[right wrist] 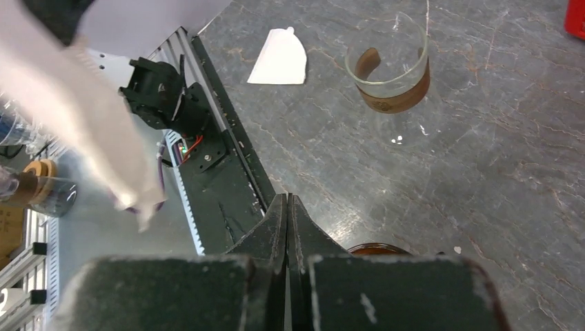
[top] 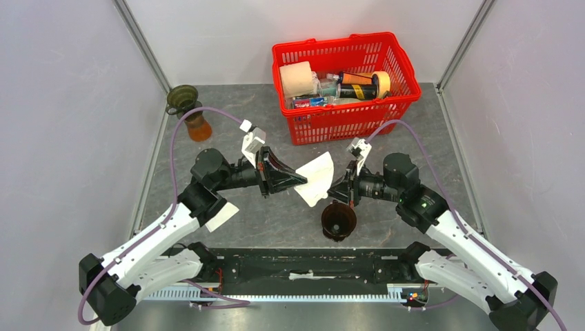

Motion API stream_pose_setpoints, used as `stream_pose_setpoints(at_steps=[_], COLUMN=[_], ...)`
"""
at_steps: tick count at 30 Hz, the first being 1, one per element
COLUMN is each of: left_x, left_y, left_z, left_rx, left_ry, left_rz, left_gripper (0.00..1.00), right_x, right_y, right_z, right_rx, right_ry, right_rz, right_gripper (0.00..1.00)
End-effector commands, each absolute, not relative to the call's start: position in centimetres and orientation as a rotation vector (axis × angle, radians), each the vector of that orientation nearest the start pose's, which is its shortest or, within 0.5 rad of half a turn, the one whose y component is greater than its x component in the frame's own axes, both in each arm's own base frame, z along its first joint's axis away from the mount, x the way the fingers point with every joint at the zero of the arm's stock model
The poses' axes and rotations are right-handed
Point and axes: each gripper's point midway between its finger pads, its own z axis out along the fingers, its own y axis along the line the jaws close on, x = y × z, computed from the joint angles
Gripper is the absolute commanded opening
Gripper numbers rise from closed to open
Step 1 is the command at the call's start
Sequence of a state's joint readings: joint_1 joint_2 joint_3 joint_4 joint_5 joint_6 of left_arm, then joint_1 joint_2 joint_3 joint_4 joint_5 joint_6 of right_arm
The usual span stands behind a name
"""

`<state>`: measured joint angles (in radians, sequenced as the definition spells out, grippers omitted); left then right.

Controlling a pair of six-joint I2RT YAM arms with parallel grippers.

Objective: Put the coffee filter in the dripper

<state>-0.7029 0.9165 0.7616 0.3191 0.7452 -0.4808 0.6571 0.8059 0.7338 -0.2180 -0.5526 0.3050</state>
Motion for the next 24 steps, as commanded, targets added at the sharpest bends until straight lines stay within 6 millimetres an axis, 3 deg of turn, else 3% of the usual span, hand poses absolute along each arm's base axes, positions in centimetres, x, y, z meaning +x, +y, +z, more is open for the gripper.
stream_pose_setpoints(at_steps=[1,5,7,10,13,15,24], left_x=[13.3,14.1,14.8,15.4,15.6,15.5,15.2], left_y=[-29.9,-29.8,-29.6,-29.5,-29.6,-29.5,-29.5], left_z=[35.4,34.7,34.3,33.8,33.5,33.6,33.6], left_rx=[0.877,0.848,0.827,0.805,0.799,0.801,0.81], left_ry=[1.326,1.371,1.388,1.413,1.425,1.423,1.421], left_rz=[-1.537,-1.483,-1.438,-1.403,-1.399,-1.399,-1.41], left_gripper=[0.02,0.02,0.02,0.02,0.02,0.02,0.02], right_x=[17.5,16.3,14.8,13.5,13.0,13.1,15.1], right_y=[26.0,25.9,25.5,24.7,24.3,24.3,25.9], right_z=[25.9,25.8,26.2,26.9,27.0,27.5,29.0], right_rx=[-0.737,-0.751,-0.794,-0.778,-0.768,-0.76,-0.762], right_ry=[1.753,1.775,1.758,1.723,1.688,1.663,1.641], right_rz=[1.14,1.183,1.218,1.241,1.248,1.248,1.249], right_gripper=[0.0,0.03,0.32,0.65,0.82,0.81,0.56])
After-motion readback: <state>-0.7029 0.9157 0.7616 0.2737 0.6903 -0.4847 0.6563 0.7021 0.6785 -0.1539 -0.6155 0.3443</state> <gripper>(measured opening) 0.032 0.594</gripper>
